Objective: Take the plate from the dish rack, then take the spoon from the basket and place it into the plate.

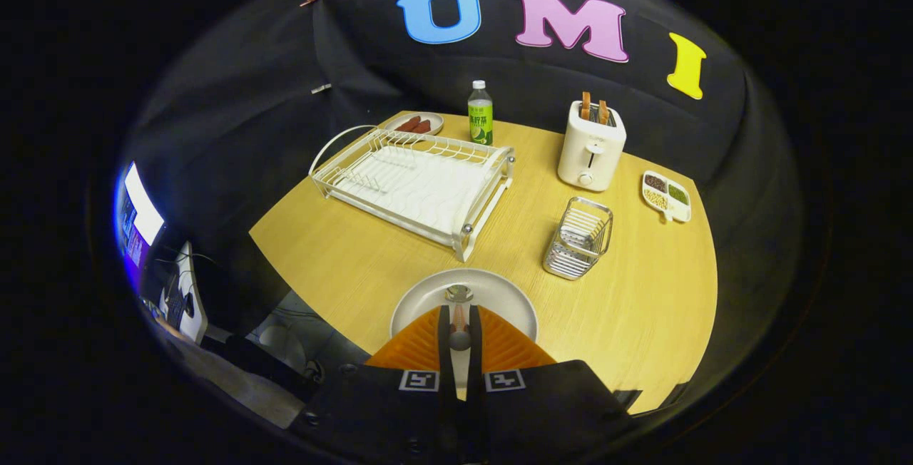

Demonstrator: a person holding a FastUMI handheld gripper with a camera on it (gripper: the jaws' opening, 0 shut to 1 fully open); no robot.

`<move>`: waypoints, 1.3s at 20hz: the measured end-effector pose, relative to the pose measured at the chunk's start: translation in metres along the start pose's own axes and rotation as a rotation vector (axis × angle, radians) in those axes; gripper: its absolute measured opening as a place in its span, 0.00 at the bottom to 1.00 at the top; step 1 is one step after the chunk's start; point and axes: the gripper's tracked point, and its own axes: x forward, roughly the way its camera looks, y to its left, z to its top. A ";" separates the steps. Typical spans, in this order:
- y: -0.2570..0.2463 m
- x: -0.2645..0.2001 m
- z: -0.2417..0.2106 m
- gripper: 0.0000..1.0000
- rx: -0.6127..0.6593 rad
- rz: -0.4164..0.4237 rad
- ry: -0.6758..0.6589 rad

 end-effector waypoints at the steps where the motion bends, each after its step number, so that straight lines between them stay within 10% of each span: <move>1: 0.001 0.005 -0.004 0.09 0.001 -0.004 0.007; 21: -0.006 0.038 -0.071 0.14 0.028 -0.023 0.173; 23: -0.007 0.038 -0.070 0.26 0.023 -0.034 0.169; 26: -0.012 0.037 -0.065 0.73 0.008 -0.057 0.167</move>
